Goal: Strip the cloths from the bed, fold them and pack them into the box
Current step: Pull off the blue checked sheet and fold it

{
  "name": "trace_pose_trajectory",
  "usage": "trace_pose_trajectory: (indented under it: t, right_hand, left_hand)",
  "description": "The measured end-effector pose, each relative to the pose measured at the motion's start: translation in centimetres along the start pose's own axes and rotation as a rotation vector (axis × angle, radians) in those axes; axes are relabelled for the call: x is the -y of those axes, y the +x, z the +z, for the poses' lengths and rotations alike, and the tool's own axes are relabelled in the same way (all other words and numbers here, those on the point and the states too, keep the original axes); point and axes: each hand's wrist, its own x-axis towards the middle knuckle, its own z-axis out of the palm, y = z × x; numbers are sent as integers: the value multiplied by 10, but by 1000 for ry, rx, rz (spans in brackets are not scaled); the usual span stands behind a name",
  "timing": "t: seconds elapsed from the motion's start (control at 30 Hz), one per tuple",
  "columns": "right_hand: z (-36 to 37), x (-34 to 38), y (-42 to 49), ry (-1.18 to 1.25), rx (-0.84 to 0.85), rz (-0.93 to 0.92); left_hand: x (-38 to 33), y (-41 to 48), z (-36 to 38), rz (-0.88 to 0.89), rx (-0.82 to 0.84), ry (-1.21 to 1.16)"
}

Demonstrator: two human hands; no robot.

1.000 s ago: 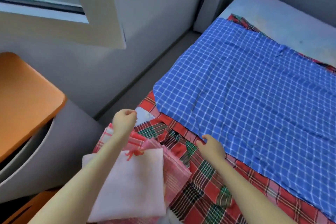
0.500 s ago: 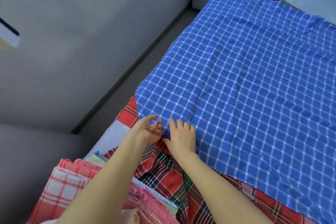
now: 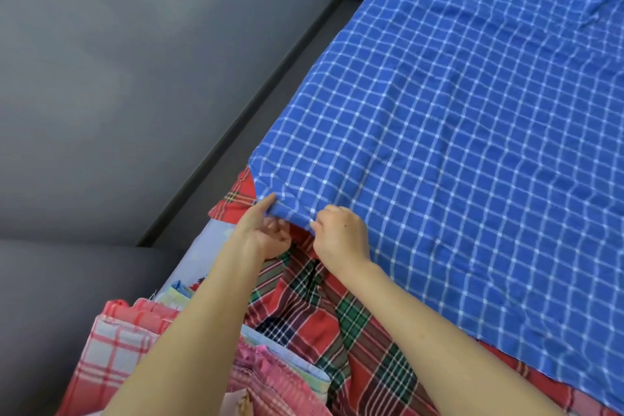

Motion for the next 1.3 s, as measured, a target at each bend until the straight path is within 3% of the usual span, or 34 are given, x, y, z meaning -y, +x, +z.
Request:
trace_pose_trajectory:
  t: [0.17, 0.3, 0.4, 0.6, 0.73, 0.9, 1.0, 1.17, 1.3]
  right_hand:
    - [-29, 12, -11, 86, -20, -23]
    - [-50, 28, -33, 134, -52, -51]
    - [-81, 33, -55, 200, -83, -37]
    - [-145, 14, -128, 367, -140, 26]
    - [-165, -8, -175, 358, -167, 141]
    - [-170, -9, -214, 373, -188, 179]
    - [-174, -9, -239, 410, -194, 172]
    - [-178, -15, -284, 477, -151, 175]
    - [-186, -22, -292, 481, -120, 205]
  left_hand:
    - [-26, -26, -4, -93, 0, -26]
    - [-42, -81, 17, -83, 99, -107]
    - [-45, -116, 35, -53, 180, -148]
    - [-86, -134, 44, 79, 169, -336]
    - [-100, -168, 55, 148, 177, -213]
    - [-72, -224, 77, 492, 142, 94]
    - [-63, -245, 73, 428, 64, 200]
    - [-42, -281, 86, 621, 137, 481]
    - [-31, -295, 123, 1103, 90, 606]
